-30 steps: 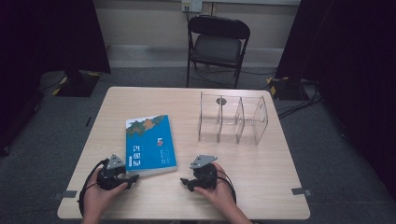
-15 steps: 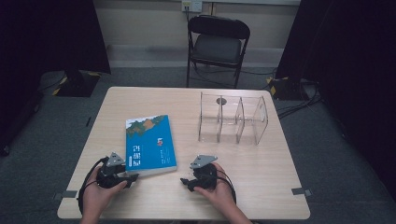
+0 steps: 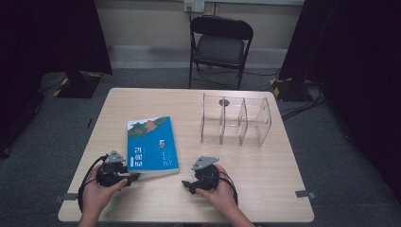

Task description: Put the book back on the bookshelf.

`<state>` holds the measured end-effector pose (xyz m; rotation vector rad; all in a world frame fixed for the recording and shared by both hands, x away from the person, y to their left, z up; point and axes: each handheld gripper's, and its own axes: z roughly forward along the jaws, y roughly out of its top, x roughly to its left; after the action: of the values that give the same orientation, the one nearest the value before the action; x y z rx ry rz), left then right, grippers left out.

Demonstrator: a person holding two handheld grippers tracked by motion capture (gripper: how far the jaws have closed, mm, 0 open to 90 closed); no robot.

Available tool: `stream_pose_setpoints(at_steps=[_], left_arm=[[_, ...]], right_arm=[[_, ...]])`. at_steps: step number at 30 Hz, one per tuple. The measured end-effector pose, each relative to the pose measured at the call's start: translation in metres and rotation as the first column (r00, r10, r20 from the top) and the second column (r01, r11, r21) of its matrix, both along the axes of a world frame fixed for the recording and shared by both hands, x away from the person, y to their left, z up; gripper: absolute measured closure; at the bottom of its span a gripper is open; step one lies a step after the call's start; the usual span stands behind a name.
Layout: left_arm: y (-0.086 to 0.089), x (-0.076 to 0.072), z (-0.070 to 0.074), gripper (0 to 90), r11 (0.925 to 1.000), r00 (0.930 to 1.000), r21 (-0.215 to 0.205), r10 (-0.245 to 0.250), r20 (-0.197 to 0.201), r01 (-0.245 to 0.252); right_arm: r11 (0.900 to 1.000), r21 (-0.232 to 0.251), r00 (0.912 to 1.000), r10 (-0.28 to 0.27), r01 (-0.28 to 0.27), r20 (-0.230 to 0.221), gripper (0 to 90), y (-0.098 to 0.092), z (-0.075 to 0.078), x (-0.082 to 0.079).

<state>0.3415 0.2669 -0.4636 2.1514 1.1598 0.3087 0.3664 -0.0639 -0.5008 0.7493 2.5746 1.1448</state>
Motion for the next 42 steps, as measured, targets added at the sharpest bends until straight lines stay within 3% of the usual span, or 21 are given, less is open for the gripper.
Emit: stream_pose_setpoints(at_steps=[3, 9, 21, 25, 30, 42], left_arm=[[0.001, 0.001, 0.003, 49.0, 0.9999, 1.0000, -0.015, -0.003, 0.006, 0.003], [0.001, 0.003, 0.007, 49.4, 0.9999, 0.9998, -0.011, -0.013, 0.018, 0.013], [-0.001, 0.003, 0.012, 50.7, 0.9997, 0.9994, -0.015, -0.018, 0.030, 0.018], [-0.001, 0.004, 0.013, 50.7, 0.9996, 0.9993, -0.022, -0.019, 0.032, 0.020], [-0.001, 0.004, 0.015, 50.8, 0.9996, 0.9992, -0.021, -0.020, 0.035, 0.021], [-0.002, 0.006, 0.020, 52.2, 0.9988, 0.9985, -0.039, -0.026, 0.048, 0.028]], right_arm=[[1.000, -0.014, 1.0000, -0.007, 0.006, -0.002, 14.6, 0.002, 0.000, 0.001], [1.000, -0.022, 0.9994, -0.021, 0.021, -0.027, 13.6, 0.005, 0.002, 0.006], [1.000, 0.020, 0.9988, -0.008, 0.009, -0.049, 13.5, 0.016, 0.017, 0.016], [1.000, 0.011, 0.9996, 0.026, -0.025, -0.015, 13.6, 0.029, 0.028, 0.019], [0.999, 0.026, 0.9988, 0.047, -0.047, -0.012, 13.9, 0.040, 0.034, 0.022], [0.995, 0.020, 0.9951, 0.098, -0.098, 0.001, 14.1, 0.076, 0.033, 0.028]])
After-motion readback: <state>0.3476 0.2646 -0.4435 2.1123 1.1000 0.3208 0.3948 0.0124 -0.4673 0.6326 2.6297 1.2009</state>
